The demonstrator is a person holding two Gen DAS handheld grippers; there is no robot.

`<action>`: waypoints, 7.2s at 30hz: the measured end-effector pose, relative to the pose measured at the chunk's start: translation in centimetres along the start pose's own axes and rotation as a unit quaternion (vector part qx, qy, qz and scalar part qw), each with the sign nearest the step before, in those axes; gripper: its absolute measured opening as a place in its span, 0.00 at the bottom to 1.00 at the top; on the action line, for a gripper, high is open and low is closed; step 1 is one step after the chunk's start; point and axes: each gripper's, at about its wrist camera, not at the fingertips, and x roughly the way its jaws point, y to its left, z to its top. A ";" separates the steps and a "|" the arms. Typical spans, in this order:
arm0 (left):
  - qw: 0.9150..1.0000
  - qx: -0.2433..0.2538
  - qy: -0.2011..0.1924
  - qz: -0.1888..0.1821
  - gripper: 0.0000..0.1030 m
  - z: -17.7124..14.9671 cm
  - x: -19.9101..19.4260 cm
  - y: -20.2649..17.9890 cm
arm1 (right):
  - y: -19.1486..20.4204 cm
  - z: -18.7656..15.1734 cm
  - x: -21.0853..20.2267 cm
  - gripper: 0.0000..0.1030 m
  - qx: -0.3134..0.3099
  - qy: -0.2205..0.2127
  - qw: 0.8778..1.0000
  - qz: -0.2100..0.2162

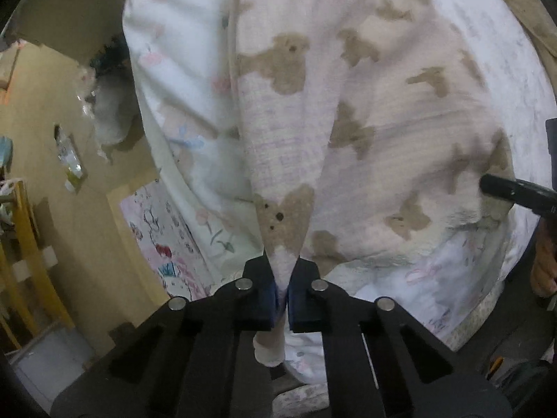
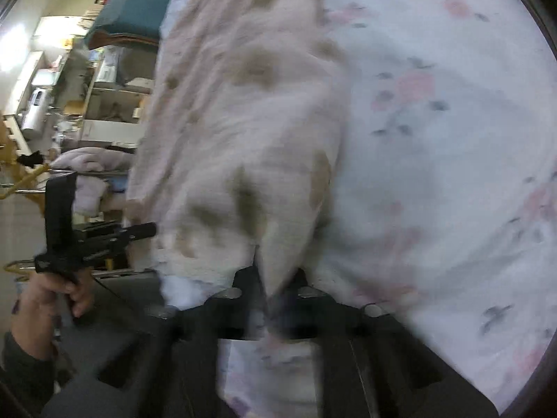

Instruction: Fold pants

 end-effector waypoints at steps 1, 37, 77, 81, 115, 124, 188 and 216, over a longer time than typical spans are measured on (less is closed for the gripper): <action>1.000 -0.007 -0.017 -0.001 0.02 -0.2 -1.1 -0.4 | 0.6 0.0 -0.7 0.03 -0.014 -0.011 1.000 -0.006; 0.860 -0.047 -0.466 -0.202 0.02 -10.0 -39.4 -9.0 | 18.1 -7.8 -40.1 0.02 -0.210 -0.343 0.910 0.099; 0.973 -0.142 -0.125 -0.134 0.02 -3.2 -0.5 -9.1 | -3.3 -3.5 -16.3 0.03 -0.024 -0.107 0.991 -0.075; 0.979 -0.111 -0.146 -0.092 0.02 -2.5 -1.7 -9.7 | -4.8 -3.4 -15.0 0.05 0.014 -0.094 0.993 -0.065; 0.989 -0.113 -0.065 -0.065 0.34 -4.0 -0.9 -7.9 | -9.0 -6.6 -16.0 0.55 0.062 0.112 0.960 -0.248; 0.983 -0.068 -0.157 -0.068 0.41 -0.5 -2.5 -11.8 | -1.0 -4.5 -15.0 0.37 -0.119 -0.049 0.966 -0.226; 0.954 0.102 -0.282 -0.018 0.01 34.0 -6.4 -7.7 | 4.3 34.3 -9.9 0.07 -0.276 -0.119 0.916 -0.265; 0.953 0.204 -0.216 0.051 0.04 1.9 -2.7 -17.0 | 2.8 -1.4 -12.6 0.07 -0.277 -0.096 0.931 -0.216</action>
